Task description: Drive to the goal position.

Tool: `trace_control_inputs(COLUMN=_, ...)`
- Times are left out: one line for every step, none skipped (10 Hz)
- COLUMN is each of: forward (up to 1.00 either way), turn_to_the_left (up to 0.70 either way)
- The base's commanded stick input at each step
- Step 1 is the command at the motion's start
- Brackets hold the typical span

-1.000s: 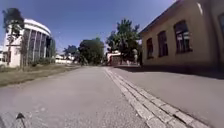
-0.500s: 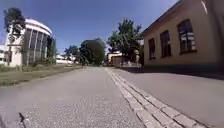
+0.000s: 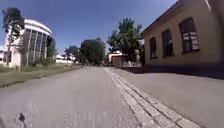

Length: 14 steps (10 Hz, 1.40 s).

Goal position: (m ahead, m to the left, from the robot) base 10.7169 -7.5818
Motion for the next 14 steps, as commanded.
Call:
trace_control_inputs(forward=0.7, turn_to_the_left=0.0)
trace_control_inputs(forward=0.7, turn_to_the_left=0.0)
trace_control_inputs(forward=0.7, turn_to_the_left=0.0)
trace_control_inputs(forward=0.7, turn_to_the_left=0.0)
trace_control_inputs(forward=0.7, turn_to_the_left=0.04)
trace_control_inputs(forward=0.7, turn_to_the_left=0.12)
trace_control_inputs(forward=0.7, turn_to_the_left=0.14)
trace_control_inputs(forward=0.7, turn_to_the_left=0.14)
trace_control_inputs(forward=0.7, turn_to_the_left=0.11)
trace_control_inputs(forward=0.7, turn_to_the_left=0.06)
trace_control_inputs(forward=0.7, turn_to_the_left=0.02)
trace_control_inputs(forward=0.7, turn_to_the_left=0.0)
trace_control_inputs(forward=0.7, turn_to_the_left=0.0)
trace_control_inputs(forward=0.7, turn_to_the_left=0.0)
